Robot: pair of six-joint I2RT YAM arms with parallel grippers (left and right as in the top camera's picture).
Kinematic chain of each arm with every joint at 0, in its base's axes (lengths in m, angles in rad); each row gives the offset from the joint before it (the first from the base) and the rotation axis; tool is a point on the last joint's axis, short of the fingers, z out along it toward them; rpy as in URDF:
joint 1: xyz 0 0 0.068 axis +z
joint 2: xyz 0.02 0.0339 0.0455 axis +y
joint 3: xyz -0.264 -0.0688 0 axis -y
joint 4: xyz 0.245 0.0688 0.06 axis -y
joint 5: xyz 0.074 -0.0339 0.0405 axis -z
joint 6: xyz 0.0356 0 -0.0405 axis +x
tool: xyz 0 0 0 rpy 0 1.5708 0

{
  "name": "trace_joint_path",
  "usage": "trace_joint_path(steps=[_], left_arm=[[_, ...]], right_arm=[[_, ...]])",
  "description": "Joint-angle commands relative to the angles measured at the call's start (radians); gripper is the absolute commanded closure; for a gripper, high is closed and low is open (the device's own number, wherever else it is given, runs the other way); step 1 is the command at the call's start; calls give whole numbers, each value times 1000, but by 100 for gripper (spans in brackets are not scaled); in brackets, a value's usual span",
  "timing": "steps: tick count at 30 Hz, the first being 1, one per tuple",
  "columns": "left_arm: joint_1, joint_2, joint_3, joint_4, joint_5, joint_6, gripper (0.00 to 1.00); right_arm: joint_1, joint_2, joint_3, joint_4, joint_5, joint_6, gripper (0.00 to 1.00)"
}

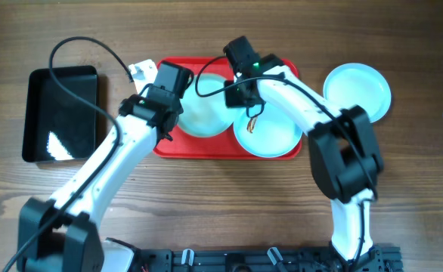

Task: Clean dirty plates on tray and stack at the side
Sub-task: 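Lift the upper plate with the right gripper toward the right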

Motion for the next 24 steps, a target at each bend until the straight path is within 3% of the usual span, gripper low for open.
trace_joint_path(steps=[1,12,24], left_arm=[[8,-18,13,-36,250,-31,96],[8,-5,12,-93,277,-71,96],[8,-5,11,-93,299,-82,96]], right_arm=[[-4,-178,9,19,267,-54,96],[1,-364,9,49,707,-308,96],[107,-363,8,63,873,-347,96]])
